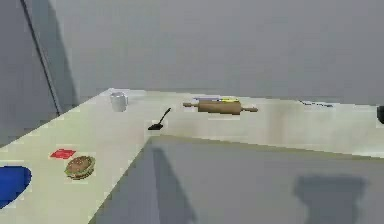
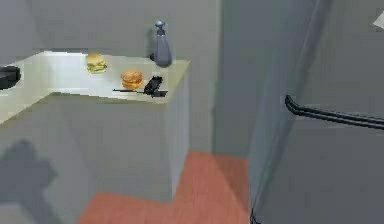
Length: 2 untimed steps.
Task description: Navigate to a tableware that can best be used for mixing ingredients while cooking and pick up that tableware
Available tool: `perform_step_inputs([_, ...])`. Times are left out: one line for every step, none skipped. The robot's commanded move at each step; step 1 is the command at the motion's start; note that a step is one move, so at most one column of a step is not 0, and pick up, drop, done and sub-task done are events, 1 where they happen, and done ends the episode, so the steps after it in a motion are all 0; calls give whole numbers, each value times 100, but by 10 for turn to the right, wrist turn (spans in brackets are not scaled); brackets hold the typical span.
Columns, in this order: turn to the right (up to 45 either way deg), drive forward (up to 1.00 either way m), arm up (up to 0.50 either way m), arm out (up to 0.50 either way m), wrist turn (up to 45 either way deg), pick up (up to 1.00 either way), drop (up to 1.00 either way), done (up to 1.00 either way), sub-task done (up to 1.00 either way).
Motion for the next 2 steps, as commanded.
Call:
perform_step_inputs([450, 0, 0, 0, 0, 0, 0, 0, 0])
perform_step_inputs([90, 0, 0, 0, 0, 0, 0, 0, 0])
